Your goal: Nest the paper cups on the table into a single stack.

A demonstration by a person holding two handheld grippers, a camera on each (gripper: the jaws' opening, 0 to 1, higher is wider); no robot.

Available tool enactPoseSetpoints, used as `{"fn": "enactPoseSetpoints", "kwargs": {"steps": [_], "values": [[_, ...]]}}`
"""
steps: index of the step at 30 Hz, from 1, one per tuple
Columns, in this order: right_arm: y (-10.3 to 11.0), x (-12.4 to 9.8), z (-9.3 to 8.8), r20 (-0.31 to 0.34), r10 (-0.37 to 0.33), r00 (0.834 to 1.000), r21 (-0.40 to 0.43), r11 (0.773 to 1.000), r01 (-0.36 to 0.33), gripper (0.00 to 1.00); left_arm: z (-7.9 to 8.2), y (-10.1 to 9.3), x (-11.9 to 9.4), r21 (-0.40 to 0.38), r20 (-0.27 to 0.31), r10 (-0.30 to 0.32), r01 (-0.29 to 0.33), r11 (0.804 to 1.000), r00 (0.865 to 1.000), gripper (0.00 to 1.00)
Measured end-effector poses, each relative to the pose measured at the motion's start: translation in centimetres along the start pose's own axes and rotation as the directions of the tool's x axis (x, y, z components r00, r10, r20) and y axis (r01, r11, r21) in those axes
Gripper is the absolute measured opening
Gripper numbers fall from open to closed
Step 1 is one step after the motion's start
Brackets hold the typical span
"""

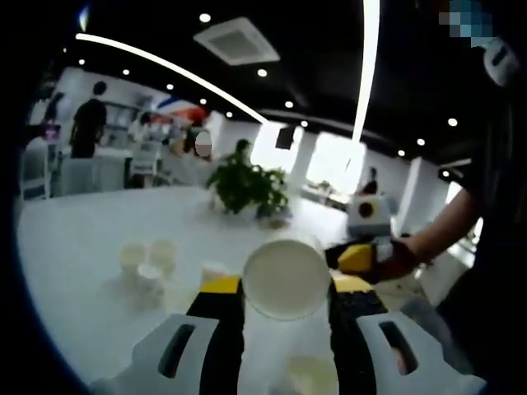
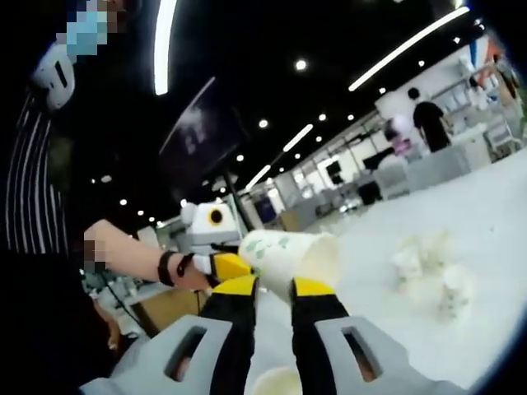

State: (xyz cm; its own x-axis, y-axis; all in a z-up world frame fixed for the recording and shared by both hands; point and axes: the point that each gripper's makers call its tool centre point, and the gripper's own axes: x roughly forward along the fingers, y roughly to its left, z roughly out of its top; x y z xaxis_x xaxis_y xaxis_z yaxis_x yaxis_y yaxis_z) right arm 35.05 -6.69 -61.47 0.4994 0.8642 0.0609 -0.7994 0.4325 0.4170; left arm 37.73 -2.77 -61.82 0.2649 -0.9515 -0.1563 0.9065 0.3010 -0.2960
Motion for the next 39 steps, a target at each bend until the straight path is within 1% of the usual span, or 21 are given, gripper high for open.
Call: {"fn": "enactPoseSetpoints", "kwargs": {"steps": [2,4,6,9,13,18,22,24,27,36,39], "values": [[0.0,0.0,0.0,-0.002,0.003,1.000,0.001,1.000,-0.003,0.09,-0.1,0.0,-0.1,-0.001,-0.006,-0.004,0.004,1.000,1.000,0.38],[0.0,-0.1,0.1,0.003,0.001,1.000,-0.014,1.000,-0.001,0.08,-0.2,-0.1,-0.1,0.004,-0.013,-0.005,0.005,1.000,1.000,0.38],[0.0,-0.3,0.5,0.020,0.001,1.000,-0.019,1.000,-0.001,0.05,-0.4,-0.2,0.0,0.006,-0.016,-0.008,0.008,1.000,1.000,0.38],[0.1,-0.4,0.6,0.021,0.002,1.000,-0.022,1.000,-0.002,0.05,-0.5,-0.3,0.1,0.021,-0.020,-0.005,0.006,1.000,1.000,0.38],[0.2,-0.5,0.7,0.019,0.010,1.000,-0.024,1.000,-0.009,0.05,-0.3,-0.5,0.2,0.014,-0.015,-0.012,0.013,1.000,1.000,0.38],[0.9,-0.5,0.7,0.002,0.035,0.999,-0.032,0.999,-0.035,0.02,-0.3,-0.6,0.1,0.015,-0.010,-0.014,0.014,1.000,1.000,0.39],[1.7,-0.3,0.8,-0.024,0.063,0.998,-0.044,0.997,-0.064,0.00,-0.5,-0.7,0.0,0.032,-0.016,-0.012,0.013,0.999,1.000,0.41],[2.2,-0.2,0.8,-0.034,0.081,0.996,-0.035,0.996,-0.082,0.00,-0.6,-0.8,-0.1,0.039,-0.017,-0.011,0.012,0.999,1.000,0.42],[2.4,0.0,0.8,-0.040,0.087,0.995,-0.051,0.995,-0.089,0.00,-0.6,-0.7,-0.3,0.045,-0.010,-0.006,0.006,0.999,1.000,0.43],[3.3,0.7,1.1,-0.059,0.109,0.992,-0.046,0.993,-0.112,0.00,-0.6,-0.8,-1.0,0.070,0.006,0.014,-0.015,0.997,1.000,0.44],[3.8,1.0,1.2,-0.070,0.112,0.991,-0.056,0.992,-0.116,0.00,-0.7,-0.8,-1.2,0.076,0.007,0.025,-0.025,0.997,1.000,0.44]]}}
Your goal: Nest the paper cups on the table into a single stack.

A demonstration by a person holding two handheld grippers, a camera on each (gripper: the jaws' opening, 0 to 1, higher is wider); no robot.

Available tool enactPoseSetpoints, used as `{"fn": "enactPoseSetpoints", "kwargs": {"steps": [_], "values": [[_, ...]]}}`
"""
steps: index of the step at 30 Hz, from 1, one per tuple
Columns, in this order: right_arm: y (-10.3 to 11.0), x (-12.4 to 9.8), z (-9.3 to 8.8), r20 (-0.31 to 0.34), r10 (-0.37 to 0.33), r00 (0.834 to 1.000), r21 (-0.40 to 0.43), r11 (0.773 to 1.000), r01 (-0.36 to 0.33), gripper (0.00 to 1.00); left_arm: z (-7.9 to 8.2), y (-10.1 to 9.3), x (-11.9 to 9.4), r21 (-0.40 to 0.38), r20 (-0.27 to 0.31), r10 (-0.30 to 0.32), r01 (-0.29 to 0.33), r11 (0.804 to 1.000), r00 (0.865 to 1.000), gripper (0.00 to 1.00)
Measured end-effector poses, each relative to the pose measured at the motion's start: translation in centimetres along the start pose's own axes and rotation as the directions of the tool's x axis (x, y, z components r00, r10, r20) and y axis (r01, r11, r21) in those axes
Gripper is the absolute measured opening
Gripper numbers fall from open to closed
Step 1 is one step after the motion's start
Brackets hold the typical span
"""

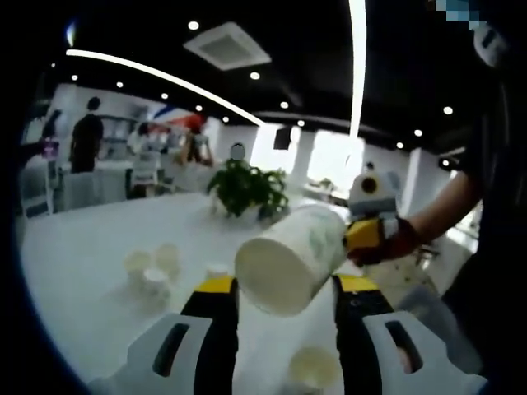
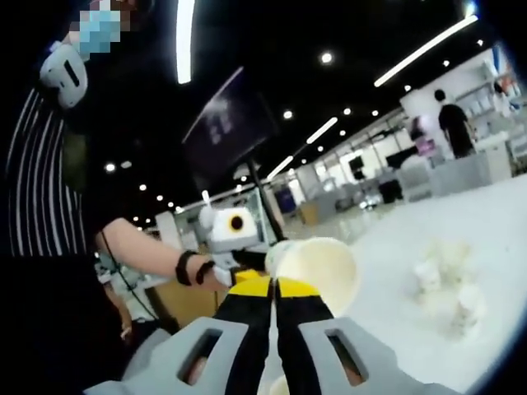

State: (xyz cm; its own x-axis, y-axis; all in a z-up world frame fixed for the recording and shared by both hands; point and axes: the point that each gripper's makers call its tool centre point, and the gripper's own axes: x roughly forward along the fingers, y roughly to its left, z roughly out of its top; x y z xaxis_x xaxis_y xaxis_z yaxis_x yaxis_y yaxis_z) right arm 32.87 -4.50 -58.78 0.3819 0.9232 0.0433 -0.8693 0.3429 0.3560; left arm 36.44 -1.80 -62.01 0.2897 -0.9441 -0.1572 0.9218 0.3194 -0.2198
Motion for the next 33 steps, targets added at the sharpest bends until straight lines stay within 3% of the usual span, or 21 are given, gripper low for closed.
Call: {"fn": "enactPoseSetpoints", "kwargs": {"steps": [9,15,23,29,33], "values": [[0.2,0.4,0.3,-0.009,-0.016,1.000,-0.018,1.000,0.016,0.00,0.1,0.0,-0.6,0.044,0.017,0.036,-0.037,0.998,0.999,0.47],[0.3,0.4,0.9,-0.003,-0.019,1.000,-0.024,1.000,0.019,0.00,0.1,0.6,-1.3,0.048,0.034,0.092,-0.094,0.994,0.995,0.57],[0.2,0.1,1.3,-0.008,-0.028,1.000,-0.028,0.999,0.027,0.00,-0.5,0.9,-2.2,0.035,0.033,0.129,-0.130,0.991,0.991,0.64],[0.2,-0.2,1.3,-0.024,-0.035,0.999,-0.029,0.999,0.034,0.00,-0.8,1.5,-2.6,0.030,0.029,0.187,-0.187,0.982,0.982,0.78],[0.1,-0.3,1.2,-0.035,-0.038,0.999,-0.028,0.999,0.037,0.00,-0.6,1.9,-2.8,0.038,0.042,0.209,-0.211,0.977,0.977,0.82]]}}
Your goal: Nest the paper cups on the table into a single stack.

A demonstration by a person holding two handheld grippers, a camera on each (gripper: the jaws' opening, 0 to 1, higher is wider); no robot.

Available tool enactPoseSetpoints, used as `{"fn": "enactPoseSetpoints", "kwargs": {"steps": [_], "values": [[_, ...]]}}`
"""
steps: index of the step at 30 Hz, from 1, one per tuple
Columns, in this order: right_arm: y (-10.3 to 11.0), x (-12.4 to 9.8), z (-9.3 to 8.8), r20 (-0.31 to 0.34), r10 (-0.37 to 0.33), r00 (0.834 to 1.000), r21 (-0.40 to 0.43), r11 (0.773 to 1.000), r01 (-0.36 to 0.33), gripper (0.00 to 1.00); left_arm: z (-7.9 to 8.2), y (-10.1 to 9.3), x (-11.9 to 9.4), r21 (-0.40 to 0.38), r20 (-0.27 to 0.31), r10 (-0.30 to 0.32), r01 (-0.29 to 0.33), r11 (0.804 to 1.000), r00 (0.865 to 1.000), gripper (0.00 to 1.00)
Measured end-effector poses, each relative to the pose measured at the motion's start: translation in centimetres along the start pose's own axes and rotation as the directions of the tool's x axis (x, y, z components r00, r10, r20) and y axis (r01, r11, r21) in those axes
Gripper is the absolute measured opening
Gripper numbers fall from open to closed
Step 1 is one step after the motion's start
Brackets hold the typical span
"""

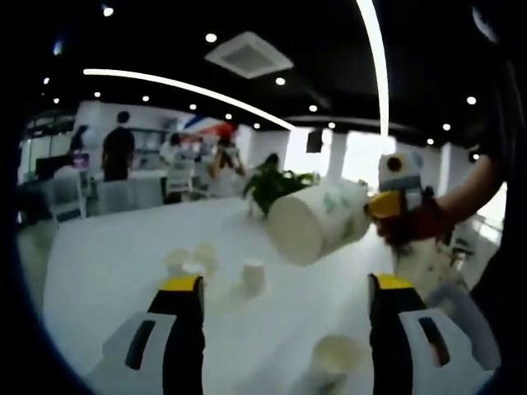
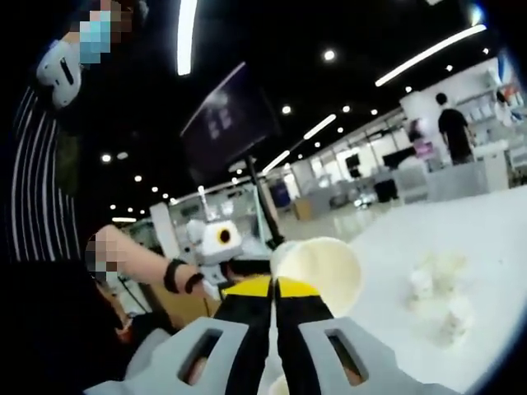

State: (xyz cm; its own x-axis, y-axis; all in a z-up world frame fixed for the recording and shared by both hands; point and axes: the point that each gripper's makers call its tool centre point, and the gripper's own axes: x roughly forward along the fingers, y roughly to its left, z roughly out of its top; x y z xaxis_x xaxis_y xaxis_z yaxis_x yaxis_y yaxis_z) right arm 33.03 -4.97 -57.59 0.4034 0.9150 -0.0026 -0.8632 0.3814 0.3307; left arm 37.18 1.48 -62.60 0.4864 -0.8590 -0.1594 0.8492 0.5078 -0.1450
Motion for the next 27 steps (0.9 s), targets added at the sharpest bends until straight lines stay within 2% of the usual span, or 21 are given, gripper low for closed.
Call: {"fn": "enactPoseSetpoints", "kwargs": {"steps": [6,11,13,15,17,18,22,24,27], "values": [[-0.3,-0.1,0.2,-0.018,-0.007,1.000,-0.007,1.000,0.007,0.00,0.7,1.2,-0.3,0.043,0.045,0.063,-0.065,0.997,0.997,0.98],[-0.6,-0.2,0.2,-0.047,-0.018,0.999,-0.014,1.000,0.017,0.00,0.4,1.7,-0.6,0.058,0.039,0.081,-0.083,0.995,0.996,0.98],[-1.0,-0.4,-0.4,-0.098,-0.036,0.995,-0.037,0.999,0.033,0.00,0.0,1.8,-0.8,0.064,0.026,0.085,-0.086,0.994,0.996,0.98],[-1.0,-0.4,-0.6,-0.122,-0.028,0.992,-0.056,0.998,0.022,0.00,-0.4,1.9,-1.0,0.061,0.020,0.088,-0.089,0.994,0.996,0.98],[-0.7,-0.7,-1.3,-0.187,-0.022,0.982,-0.075,0.997,0.008,0.00,-0.6,2.1,-1.3,0.057,0.018,0.100,-0.101,0.993,0.995,0.98],[-0.5,-0.6,-1.4,-0.197,-0.016,0.980,-0.092,0.996,-0.003,0.00,-0.7,2.2,-1.5,0.057,0.017,0.108,-0.108,0.992,0.994,0.98],[0.0,-0.9,-3.3,-0.335,-0.021,0.942,-0.183,0.982,-0.043,0.00,-1.1,2.8,-2.2,0.057,0.013,0.133,-0.133,0.989,0.991,0.98],[0.3,-1.1,-4.5,-0.415,-0.031,0.909,-0.247,0.966,-0.079,0.00,-1.3,2.7,-2.5,0.048,0.009,0.132,-0.133,0.990,0.991,0.97],[1.2,-1.0,-5.5,-0.485,-0.021,0.874,-0.302,0.942,-0.145,0.00,-1.6,2.9,-3.0,0.050,0.005,0.144,-0.144,0.988,0.990,0.96]]}}
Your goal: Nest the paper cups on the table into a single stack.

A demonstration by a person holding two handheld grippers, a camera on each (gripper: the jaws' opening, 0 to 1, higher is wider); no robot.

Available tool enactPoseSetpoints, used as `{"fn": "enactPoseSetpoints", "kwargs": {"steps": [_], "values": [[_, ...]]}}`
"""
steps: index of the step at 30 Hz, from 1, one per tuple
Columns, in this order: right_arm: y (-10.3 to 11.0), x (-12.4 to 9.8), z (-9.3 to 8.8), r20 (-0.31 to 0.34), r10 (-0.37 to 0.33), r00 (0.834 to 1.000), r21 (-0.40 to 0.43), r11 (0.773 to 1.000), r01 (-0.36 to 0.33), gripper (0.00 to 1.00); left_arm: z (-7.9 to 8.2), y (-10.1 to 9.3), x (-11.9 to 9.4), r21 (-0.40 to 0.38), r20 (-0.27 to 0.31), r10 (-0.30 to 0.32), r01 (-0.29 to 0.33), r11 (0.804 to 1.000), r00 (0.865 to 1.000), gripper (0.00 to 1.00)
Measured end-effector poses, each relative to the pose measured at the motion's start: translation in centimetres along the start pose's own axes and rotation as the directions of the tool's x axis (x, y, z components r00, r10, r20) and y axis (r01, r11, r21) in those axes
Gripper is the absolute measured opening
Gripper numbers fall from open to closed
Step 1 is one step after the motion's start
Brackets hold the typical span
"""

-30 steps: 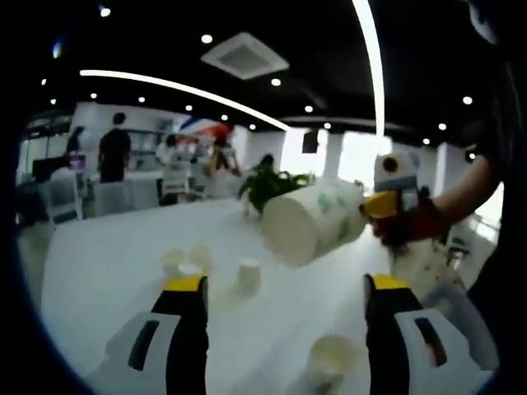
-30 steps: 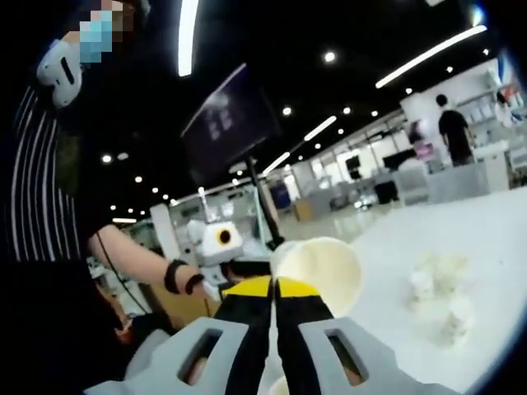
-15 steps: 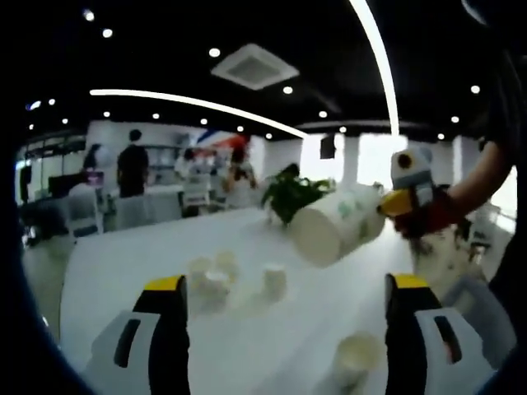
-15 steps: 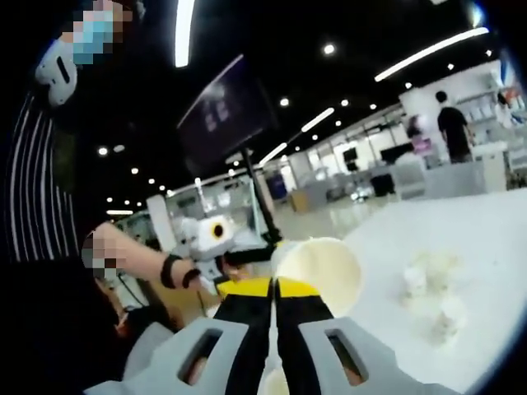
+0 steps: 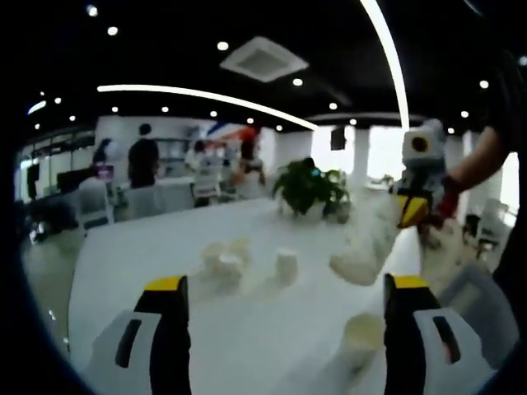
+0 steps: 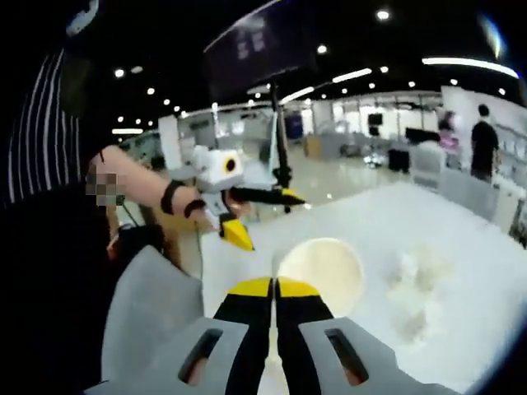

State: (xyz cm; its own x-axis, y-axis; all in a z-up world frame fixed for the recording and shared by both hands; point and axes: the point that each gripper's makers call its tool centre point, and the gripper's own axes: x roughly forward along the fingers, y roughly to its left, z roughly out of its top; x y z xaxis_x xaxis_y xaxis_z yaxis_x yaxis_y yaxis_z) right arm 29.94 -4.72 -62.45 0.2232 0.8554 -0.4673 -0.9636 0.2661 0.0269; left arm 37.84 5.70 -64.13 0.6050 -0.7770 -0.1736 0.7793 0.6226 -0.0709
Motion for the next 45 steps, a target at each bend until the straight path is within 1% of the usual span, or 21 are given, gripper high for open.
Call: {"fn": "enactPoseSetpoints", "kwargs": {"steps": [3,4,5,6,7,8,10,11,13,14,18,23,25,29,31,33,35,39,43,44,45], "values": [[0.6,0.6,-1.3,-0.113,0.006,0.994,-0.103,0.994,-0.018,0.00,-0.1,0.3,-0.4,-0.005,-0.003,0.014,-0.014,1.000,1.000,0.96],[0.7,0.6,-1.4,-0.126,0.006,0.992,-0.107,0.994,-0.020,0.00,-0.2,0.3,-0.5,-0.007,-0.002,0.016,-0.016,1.000,1.000,0.96],[1.0,0.8,-1.9,-0.166,0.014,0.986,-0.122,0.992,-0.035,0.00,-0.2,0.3,-0.6,-0.008,-0.001,0.017,-0.017,1.000,1.000,0.96],[1.1,0.9,-2.1,-0.188,0.013,0.982,-0.142,0.989,-0.041,0.00,-0.3,0.4,-0.7,-0.006,0.000,0.019,-0.019,1.000,1.000,0.96],[1.3,1.0,-2.4,-0.216,0.012,0.976,-0.177,0.983,-0.051,0.00,-0.4,0.5,-0.7,-0.003,-0.003,0.023,-0.023,1.000,1.000,0.96],[1.5,1.2,-2.8,-0.255,0.015,0.967,-0.208,0.976,-0.070,0.00,-0.5,0.5,-0.8,-0.004,-0.003,0.024,-0.024,1.000,1.000,0.96],[1.9,1.4,-3.6,-0.311,0.010,0.950,-0.254,0.963,-0.093,0.00,-0.5,0.5,-1.0,-0.007,0.001,0.026,-0.026,1.000,1.000,0.95],[2.0,1.5,-3.8,-0.325,0.014,0.946,-0.267,0.958,-0.106,0.00,-0.6,0.5,-1.0,-0.006,0.001,0.028,-0.028,1.000,1.000,0.95],[2.3,1.5,-4.3,-0.364,0.012,0.931,-0.288,0.950,-0.125,0.00,-0.6,0.5,-1.2,-0.011,0.004,0.030,-0.030,0.999,1.000,0.95],[2.5,1.6,-4.6,-0.389,0.014,0.921,-0.309,0.940,-0.144,0.00,-0.6,0.4,-1.2,-0.012,0.005,0.032,-0.032,0.999,0.999,0.95],[2.7,1.9,-5.3,-0.426,0.015,0.905,-0.325,0.931,-0.169,0.00,-0.9,0.4,-1.3,-0.019,0.004,0.036,-0.036,0.999,0.999,0.95],[2.4,2.2,-6.3,-0.465,0.018,0.885,-0.321,0.928,-0.187,0.00,-1.0,0.4,-1.6,-0.024,0.001,0.041,-0.041,0.999,0.999,0.94],[2.5,2.3,-6.8,-0.486,0.024,0.874,-0.321,0.925,-0.204,0.00,-1.1,0.4,-1.7,-0.027,0.000,0.042,-0.042,0.999,0.999,0.93],[2.8,2.6,-7.1,-0.509,0.030,0.860,-0.344,0.909,-0.235,0.00,-1.3,0.6,-1.9,-0.027,-0.002,0.045,-0.045,0.999,0.999,0.93],[2.8,2.8,-7.4,-0.530,0.030,0.848,-0.355,0.900,-0.254,0.00,-1.4,0.6,-2.0,-0.030,-0.004,0.047,-0.048,0.998,0.999,0.93],[2.8,2.8,-7.6,-0.541,0.031,0.840,-0.363,0.893,-0.267,0.00,-1.4,0.7,-2.0,-0.033,-0.005,0.048,-0.048,0.998,0.999,0.92],[2.7,2.9,-8.0,-0.559,0.031,0.829,-0.366,0.887,-0.280,0.00,-1.5,0.7,-2.0,-0.031,-0.006,0.047,-0.047,0.998,0.999,0.92],[2.8,3.0,-8.1,-0.577,0.043,0.815,-0.367,0.879,-0.306,0.00,-1.4,0.7,-2.0,-0.034,-0.005,0.050,-0.050,0.998,0.999,0.92],[2.9,3.3,-8.2,-0.586,0.050,0.809,-0.375,0.868,-0.325,0.00,-1.5,0.9,-2.0,-0.035,-0.002,0.052,-0.052,0.998,0.999,0.92],[2.9,3.5,-8.3,-0.594,0.049,0.803,-0.380,0.863,-0.334,0.00,-1.5,0.9,-2.0,-0.035,-0.003,0.053,-0.053,0.998,0.999,0.92],[2.9,3.6,-8.4,-0.596,0.051,0.801,-0.379,0.862,-0.337,0.00,-1.6,0.9,-2.1,-0.038,-0.005,0.053,-0.053,0.998,0.999,0.91]]}}
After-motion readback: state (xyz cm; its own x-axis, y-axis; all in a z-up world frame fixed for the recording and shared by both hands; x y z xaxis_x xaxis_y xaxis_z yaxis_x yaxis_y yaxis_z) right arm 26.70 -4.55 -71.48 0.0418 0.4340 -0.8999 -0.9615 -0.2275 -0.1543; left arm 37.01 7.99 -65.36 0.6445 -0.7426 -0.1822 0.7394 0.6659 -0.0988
